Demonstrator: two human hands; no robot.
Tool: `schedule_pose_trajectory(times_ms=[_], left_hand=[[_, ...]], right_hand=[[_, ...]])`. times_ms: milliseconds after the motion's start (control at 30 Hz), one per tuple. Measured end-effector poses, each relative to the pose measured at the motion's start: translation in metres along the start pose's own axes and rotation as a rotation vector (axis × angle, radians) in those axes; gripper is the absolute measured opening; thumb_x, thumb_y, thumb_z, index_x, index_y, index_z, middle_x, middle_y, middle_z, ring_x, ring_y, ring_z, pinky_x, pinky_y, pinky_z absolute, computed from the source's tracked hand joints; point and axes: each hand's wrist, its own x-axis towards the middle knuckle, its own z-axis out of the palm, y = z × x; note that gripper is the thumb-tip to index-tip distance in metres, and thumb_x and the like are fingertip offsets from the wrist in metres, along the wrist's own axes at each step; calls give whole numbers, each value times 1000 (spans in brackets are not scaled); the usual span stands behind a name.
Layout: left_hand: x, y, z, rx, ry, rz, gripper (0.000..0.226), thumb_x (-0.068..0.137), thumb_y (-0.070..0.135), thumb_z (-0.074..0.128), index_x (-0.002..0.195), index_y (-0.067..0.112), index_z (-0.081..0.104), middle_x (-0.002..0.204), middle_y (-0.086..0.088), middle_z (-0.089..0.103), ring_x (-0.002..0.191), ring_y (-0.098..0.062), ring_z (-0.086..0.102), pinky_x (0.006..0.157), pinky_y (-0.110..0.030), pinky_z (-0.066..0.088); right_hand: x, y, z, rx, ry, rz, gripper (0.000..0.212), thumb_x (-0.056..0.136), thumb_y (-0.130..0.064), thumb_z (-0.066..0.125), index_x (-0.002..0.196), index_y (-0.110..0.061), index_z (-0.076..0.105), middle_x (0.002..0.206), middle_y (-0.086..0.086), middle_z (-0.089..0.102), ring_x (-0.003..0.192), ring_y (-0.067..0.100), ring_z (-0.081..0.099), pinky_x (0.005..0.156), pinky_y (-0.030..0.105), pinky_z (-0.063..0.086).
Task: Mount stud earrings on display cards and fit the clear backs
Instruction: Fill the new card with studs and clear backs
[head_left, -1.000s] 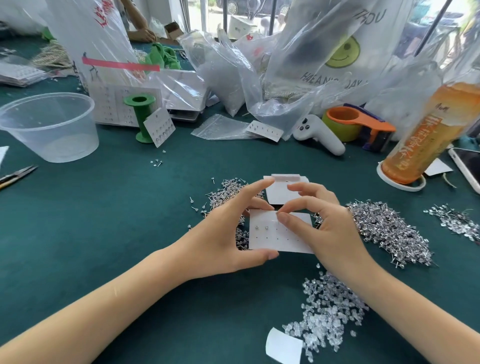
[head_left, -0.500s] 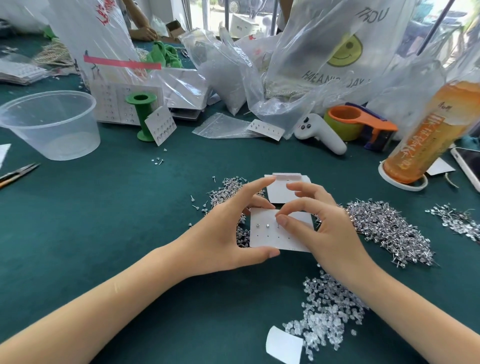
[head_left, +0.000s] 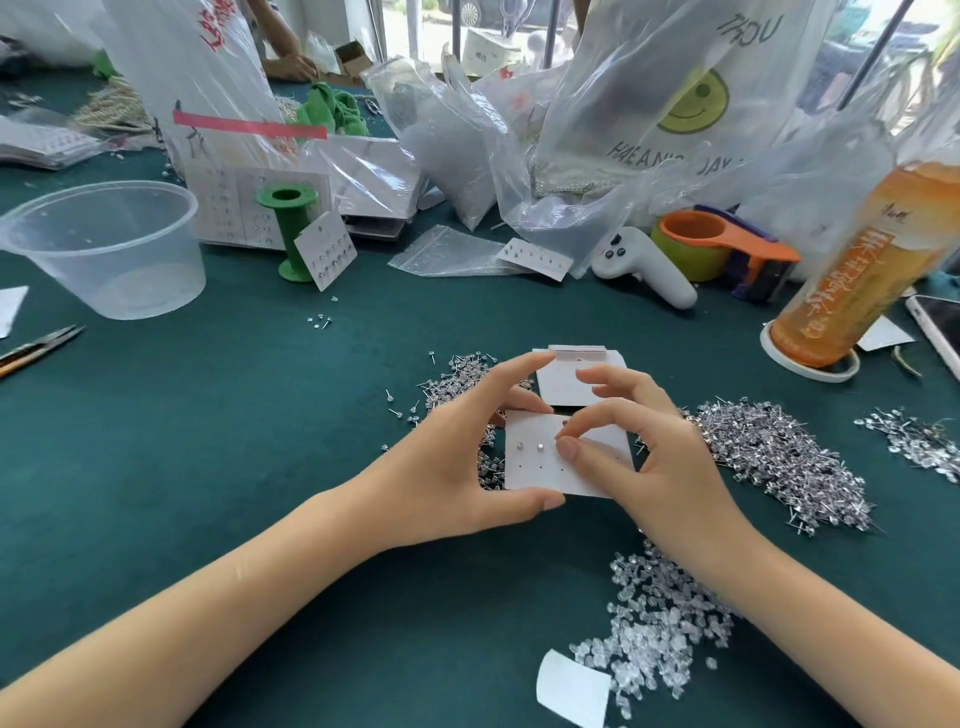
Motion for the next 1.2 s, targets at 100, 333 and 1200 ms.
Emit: schedule_pose_trajectory(times_ms=[100,333,1200], left_hand=[[1,-2,-2,-4,18,-4,92,72,29,81,143,37,23,119,12,58,115,3,50,95,-4,30],[3,-9,-10,27,86,-51,90,72,35,80,141,46,22,123,21,57,115,0,50,96,-10,33],[7,-22,-18,120,162,-118,87,72,45,74,141,46,21,122,18,54,115,5,45,97,-9,33]], right_hand=[[-1,0,-2,31,-24,1,19,80,-12,73,76,-29,68,126,-12,52,125,-1,41,99,4,25],[0,-6,-5,63,190,-141,17,82,-38,58,89,-22,60,92,-12,62,92,11,57,80,24,42],[-4,-11,29,-337,-128,-22,5,78,-35,74,77,-34,69,67,-19,55,67,-5,49,60,13,31]])
